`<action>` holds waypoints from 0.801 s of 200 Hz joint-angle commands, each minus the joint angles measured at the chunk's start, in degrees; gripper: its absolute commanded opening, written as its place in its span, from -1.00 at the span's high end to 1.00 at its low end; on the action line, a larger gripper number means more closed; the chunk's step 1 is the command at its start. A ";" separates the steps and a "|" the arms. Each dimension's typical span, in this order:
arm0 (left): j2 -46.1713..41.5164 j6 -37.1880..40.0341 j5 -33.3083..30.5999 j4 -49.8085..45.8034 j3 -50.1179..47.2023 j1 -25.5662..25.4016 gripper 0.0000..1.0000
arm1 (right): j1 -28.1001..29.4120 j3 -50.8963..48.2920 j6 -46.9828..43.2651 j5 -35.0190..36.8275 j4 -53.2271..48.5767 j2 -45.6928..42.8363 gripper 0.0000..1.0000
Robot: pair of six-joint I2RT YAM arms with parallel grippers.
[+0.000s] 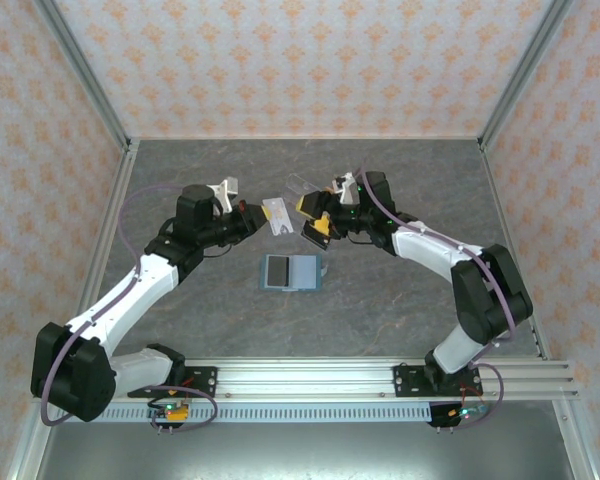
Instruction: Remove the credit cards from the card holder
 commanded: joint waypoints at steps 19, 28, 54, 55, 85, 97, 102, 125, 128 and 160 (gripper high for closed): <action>1.39 -6.48 4.73 9.82 1.17 0.59 1.00 | 0.11 1.50 7.03 -7.71 13.22 0.03 -0.53; 1.61 -6.94 4.83 10.08 1.25 0.59 1.00 | 0.15 1.48 7.94 -8.26 14.57 0.20 -0.46; 2.37 -7.78 5.18 10.88 1.27 0.60 1.00 | 0.11 0.81 10.84 -10.08 19.54 0.07 -0.20; 2.39 -7.85 5.18 10.98 1.26 0.60 1.00 | 0.11 0.76 10.89 -10.11 19.74 0.00 -0.19; 3.28 -9.18 5.70 12.46 1.17 0.60 1.00 | 0.11 0.48 10.87 -10.82 20.70 -1.33 0.07; 3.45 -9.59 5.70 12.71 1.26 0.58 1.00 | 0.12 0.60 10.36 -10.76 19.96 -1.61 0.19; 3.55 -9.71 5.70 12.83 1.25 0.60 1.00 | 0.15 0.77 10.09 -10.75 19.33 -1.65 0.24; 3.61 -10.56 5.70 13.02 1.26 0.64 1.00 | 0.14 1.39 9.56 -10.84 18.07 -1.99 0.47; 3.59 -10.69 5.78 13.10 1.18 0.60 1.00 | 0.11 1.41 9.42 -10.96 18.04 -2.00 0.51; 3.10 -10.79 4.82 10.88 0.95 0.59 0.99 | 0.04 3.75 1.52 -10.26 8.53 -3.35 0.98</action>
